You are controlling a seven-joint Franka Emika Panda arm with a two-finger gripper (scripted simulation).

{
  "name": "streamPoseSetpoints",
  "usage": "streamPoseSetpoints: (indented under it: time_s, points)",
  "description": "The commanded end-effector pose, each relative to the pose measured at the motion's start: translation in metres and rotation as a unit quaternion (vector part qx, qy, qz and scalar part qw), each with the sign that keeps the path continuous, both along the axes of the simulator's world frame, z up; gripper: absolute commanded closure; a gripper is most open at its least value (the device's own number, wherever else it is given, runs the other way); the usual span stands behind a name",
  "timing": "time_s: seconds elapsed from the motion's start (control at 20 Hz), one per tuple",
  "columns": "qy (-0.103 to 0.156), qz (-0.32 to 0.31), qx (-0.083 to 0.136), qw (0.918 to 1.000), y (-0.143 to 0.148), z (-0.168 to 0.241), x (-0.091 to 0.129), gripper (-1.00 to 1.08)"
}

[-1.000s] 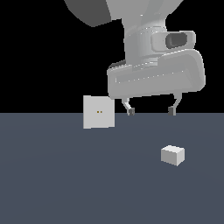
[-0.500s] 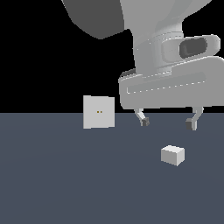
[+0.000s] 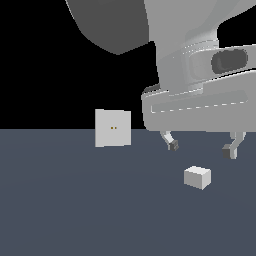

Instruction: Plug the charger into the wall socket.

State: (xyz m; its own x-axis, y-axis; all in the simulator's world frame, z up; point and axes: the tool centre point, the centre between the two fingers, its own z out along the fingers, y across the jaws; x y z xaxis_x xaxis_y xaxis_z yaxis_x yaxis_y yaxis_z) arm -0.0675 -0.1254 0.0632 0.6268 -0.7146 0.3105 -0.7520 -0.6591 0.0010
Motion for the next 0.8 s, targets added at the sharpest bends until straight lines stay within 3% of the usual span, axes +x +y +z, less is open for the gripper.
streamPoseSetpoints:
  time_s: [0.0,0.75]
  points:
    - [-0.001,-0.003,0.000,1.0000,-0.001,-0.001,-0.001,-0.92]
    - [-0.001,-0.003,0.001,1.0000,0.000,-0.045,-0.002,-0.92]
